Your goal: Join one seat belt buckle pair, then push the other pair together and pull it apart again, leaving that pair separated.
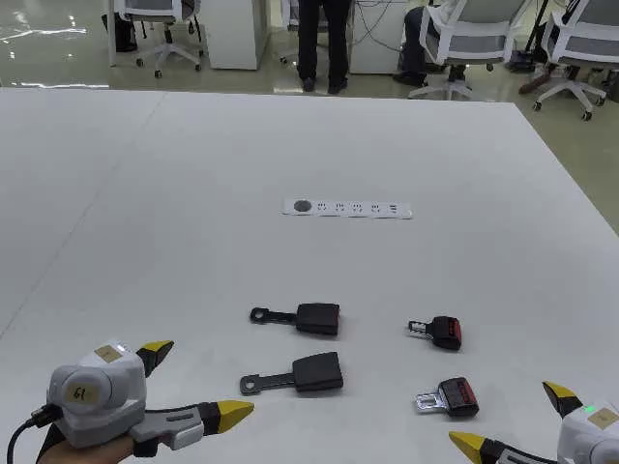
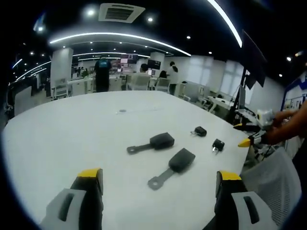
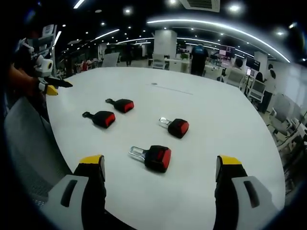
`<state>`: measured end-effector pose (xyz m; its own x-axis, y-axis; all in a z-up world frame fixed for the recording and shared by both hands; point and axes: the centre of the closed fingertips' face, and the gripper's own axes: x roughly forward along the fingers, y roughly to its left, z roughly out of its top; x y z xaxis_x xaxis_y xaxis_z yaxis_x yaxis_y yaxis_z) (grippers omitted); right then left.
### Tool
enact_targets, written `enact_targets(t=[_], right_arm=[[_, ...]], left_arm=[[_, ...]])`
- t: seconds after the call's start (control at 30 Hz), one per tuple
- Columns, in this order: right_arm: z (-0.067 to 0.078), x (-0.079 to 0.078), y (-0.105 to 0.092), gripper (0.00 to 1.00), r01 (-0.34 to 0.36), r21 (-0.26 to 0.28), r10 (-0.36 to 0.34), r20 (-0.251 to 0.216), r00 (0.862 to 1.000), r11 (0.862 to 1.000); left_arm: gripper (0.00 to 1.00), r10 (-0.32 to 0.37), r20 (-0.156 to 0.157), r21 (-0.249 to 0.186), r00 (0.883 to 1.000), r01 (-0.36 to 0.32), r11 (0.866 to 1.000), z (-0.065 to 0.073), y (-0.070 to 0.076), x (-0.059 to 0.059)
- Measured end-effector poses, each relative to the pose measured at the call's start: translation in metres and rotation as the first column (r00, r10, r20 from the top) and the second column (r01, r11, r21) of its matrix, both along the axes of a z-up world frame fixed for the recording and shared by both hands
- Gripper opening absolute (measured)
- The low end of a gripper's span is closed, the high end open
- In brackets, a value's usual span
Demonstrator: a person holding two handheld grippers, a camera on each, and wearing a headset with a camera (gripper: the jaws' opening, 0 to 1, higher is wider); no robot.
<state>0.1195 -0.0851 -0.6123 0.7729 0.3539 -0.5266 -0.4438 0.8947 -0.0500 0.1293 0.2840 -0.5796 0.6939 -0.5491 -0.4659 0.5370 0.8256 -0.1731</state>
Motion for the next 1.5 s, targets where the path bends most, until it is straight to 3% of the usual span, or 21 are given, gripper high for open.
enact_targets(t=[1.5], right_arm=[[0.0037,-0.0059,-0.0033,0.97,0.006,-0.002,-0.006,0.001,1.000,1.000]], left_arm=[[1.00,-0.009,0.007,0.005,1.000,0.009,1.000,0.0035,-0.0030,0.0012]])
